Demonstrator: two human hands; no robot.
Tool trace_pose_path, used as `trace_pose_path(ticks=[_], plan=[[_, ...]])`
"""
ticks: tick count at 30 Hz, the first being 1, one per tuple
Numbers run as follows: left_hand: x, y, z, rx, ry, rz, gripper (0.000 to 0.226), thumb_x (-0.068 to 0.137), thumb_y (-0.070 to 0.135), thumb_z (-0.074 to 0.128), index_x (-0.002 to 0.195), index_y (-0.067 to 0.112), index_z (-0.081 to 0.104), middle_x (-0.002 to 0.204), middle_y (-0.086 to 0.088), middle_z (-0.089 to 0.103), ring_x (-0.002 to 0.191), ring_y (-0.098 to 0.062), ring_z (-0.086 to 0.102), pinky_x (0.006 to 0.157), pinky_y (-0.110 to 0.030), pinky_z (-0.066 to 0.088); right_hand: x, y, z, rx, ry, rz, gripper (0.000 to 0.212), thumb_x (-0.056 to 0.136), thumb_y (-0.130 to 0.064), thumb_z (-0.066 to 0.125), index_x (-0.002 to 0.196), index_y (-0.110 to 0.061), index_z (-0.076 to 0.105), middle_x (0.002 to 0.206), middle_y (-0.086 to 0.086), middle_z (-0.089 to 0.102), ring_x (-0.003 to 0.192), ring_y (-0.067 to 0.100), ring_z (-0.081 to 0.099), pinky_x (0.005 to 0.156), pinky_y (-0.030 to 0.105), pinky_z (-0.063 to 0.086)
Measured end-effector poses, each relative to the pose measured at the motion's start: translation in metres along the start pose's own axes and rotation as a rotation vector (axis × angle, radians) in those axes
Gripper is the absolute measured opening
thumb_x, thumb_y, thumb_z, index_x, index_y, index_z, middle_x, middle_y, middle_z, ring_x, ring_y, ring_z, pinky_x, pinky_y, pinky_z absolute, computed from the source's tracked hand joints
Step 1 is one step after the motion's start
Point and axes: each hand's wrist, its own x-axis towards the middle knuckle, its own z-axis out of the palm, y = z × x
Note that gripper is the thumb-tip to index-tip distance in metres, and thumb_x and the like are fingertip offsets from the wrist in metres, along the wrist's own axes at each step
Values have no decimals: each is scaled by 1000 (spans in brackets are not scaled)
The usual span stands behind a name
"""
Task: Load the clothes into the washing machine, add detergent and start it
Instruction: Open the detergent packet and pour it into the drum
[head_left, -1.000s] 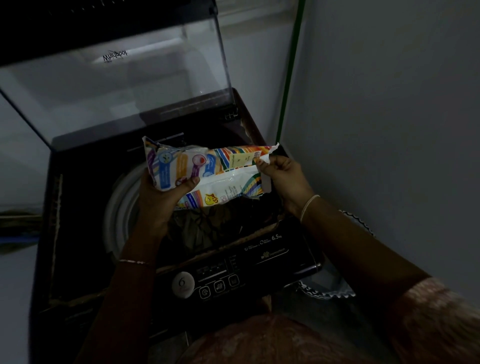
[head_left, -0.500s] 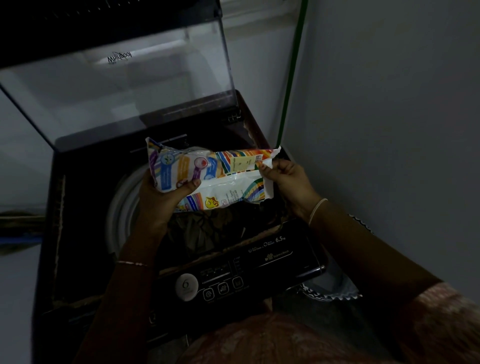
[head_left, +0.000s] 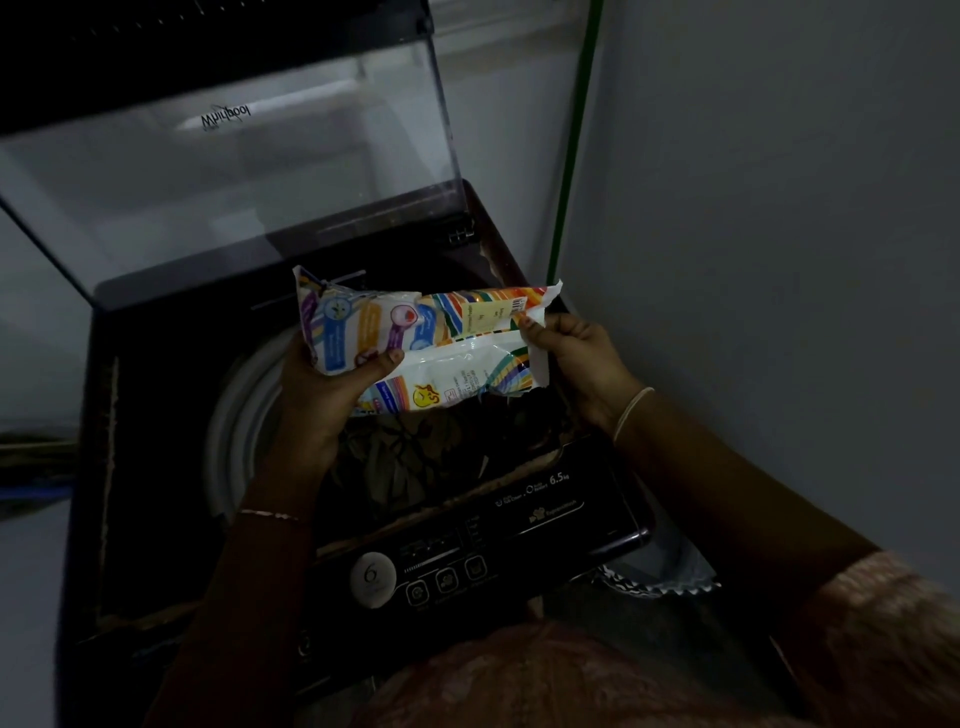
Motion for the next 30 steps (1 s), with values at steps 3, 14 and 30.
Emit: trace_pose_path(ticks=[3,14,30], plan=[[3,4,1,0,-18,28,53,69,9,83,117,17,63,112,-4,71,98,-19,70,82,-41,58,1,-4,-1,7,-22,22,13,89,-12,63,91,-1,68,106,22,69,85,31,69,82,49,57],[4,8,-7,-42,-18,59,56,64,11,86,115,14,63,113,-8,70,101,-25,69,84,-47,57,-6,-17,7,-39,-96,-5,13,90,-10,60,98,-2,67,108,20,69,90,30,69,83,45,57],[5,7,-11,-77,-47,45,72,55,24,89,120,10,60,116,-11,69,104,-30,68,85,-55,54,-5,-16,4,-121,-82,-51,15,91,-10,59,99,1,66,116,26,64,102,38,65,85,46,57]])
